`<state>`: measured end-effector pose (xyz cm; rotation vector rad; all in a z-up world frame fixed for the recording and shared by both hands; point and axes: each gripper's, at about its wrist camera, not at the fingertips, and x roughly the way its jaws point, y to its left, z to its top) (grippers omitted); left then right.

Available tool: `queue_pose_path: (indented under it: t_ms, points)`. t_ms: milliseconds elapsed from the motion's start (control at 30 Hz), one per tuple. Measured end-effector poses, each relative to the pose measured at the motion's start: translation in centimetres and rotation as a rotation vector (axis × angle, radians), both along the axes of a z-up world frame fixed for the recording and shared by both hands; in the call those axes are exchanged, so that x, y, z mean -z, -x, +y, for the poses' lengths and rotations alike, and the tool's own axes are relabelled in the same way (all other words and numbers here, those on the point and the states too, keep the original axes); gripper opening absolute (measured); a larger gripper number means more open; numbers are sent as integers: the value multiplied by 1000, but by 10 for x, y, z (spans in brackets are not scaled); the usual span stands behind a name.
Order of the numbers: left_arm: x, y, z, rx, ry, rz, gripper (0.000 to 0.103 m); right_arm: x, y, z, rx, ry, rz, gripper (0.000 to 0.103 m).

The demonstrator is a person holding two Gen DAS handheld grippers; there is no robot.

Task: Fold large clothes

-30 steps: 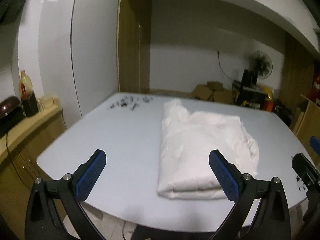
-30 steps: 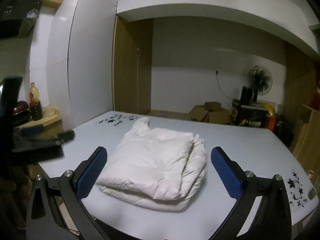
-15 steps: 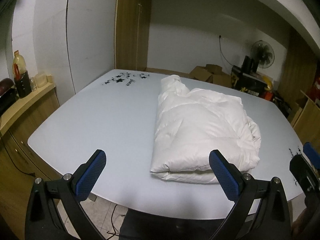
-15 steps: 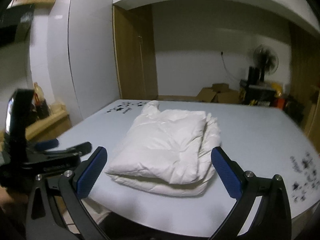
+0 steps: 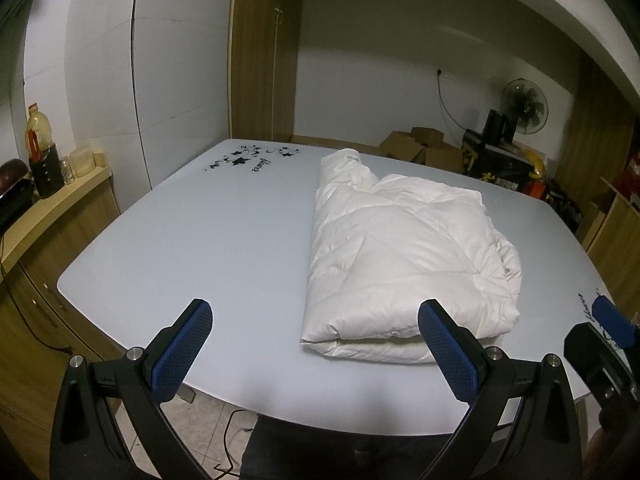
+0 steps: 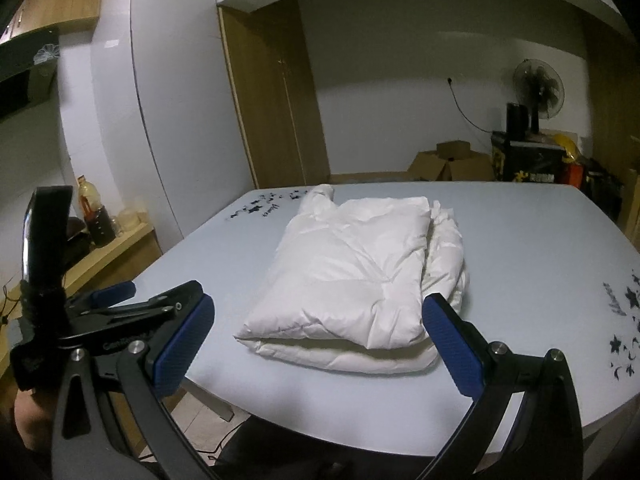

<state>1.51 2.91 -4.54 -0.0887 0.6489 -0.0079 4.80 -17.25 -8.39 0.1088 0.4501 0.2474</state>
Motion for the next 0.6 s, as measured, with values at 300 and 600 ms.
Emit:
queue_pose_path:
  t_ms: [300,600]
  points:
    - [3,-1,-5,8,-15,16,103,-4,7,-3,-9,-63,-28,103]
    - [4,1,-9,11,-22,22,103,4,-8,-16,-17,-170,81,101]
